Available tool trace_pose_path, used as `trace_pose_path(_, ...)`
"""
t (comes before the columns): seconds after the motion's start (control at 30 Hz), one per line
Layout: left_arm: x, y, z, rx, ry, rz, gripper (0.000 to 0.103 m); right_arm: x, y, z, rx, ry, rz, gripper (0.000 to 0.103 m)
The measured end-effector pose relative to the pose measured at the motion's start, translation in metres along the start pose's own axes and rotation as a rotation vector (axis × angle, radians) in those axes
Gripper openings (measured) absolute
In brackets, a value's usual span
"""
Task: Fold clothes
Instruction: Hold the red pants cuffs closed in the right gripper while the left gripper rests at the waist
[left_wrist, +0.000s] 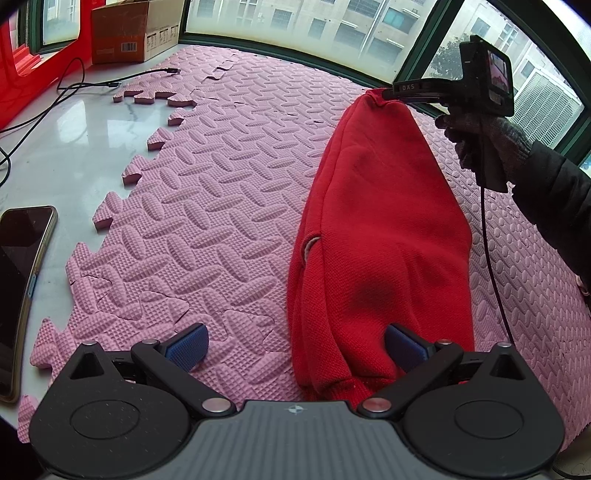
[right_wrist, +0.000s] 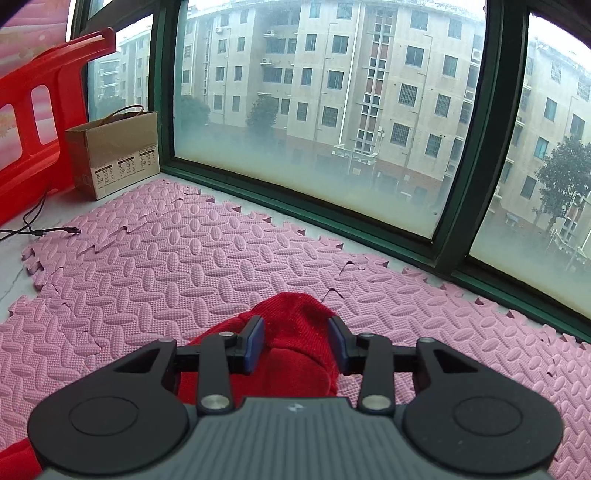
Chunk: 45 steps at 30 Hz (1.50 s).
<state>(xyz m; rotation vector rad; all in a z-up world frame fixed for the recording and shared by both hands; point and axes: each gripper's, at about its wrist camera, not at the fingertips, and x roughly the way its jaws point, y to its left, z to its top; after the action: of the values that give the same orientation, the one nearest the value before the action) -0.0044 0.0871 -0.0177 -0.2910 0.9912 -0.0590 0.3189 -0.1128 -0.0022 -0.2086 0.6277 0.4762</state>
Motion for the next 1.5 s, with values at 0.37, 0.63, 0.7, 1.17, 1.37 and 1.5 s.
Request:
trace_pose_path(0.37, -0.001, 0.0, -0.001, 0.002, -0.004, 0.001, 0.103, 0.019, -0.016, -0.02, 0.086, 0.106, 0.087, 0.034)
trace_pose_path(0.63, -0.001, 0.0, -0.001, 0.0, -0.004, -0.001, 0.103, 0.016, 0.001, 0.004, 0.046, 0.047, 0.064, 0.032)
trace_pose_path(0.7, -0.001, 0.0, -0.001, 0.0, -0.005, -0.001, 0.103, 0.03, 0.006, 0.004, 0.035, 0.075, 0.053, 0.025)
trace_pose_path(1.17, -0.001, 0.001, -0.001, 0.002, -0.009, -0.003, 0.103, -0.001, -0.041, -0.008, 0.218, 0.041, 0.095, 0.049)
trace_pose_path(1.37, -0.001, -0.001, 0.0, 0.002, -0.004, 0.004, 0.103, 0.019, -0.086, -0.04, 0.484, 0.104, 0.24, 0.049)
trace_pose_path(1.5, 0.0, -0.001, 0.0, 0.004, 0.002, 0.01, 0.103, 0.029, -0.09, -0.052, 0.523, 0.079, 0.309, 0.05)
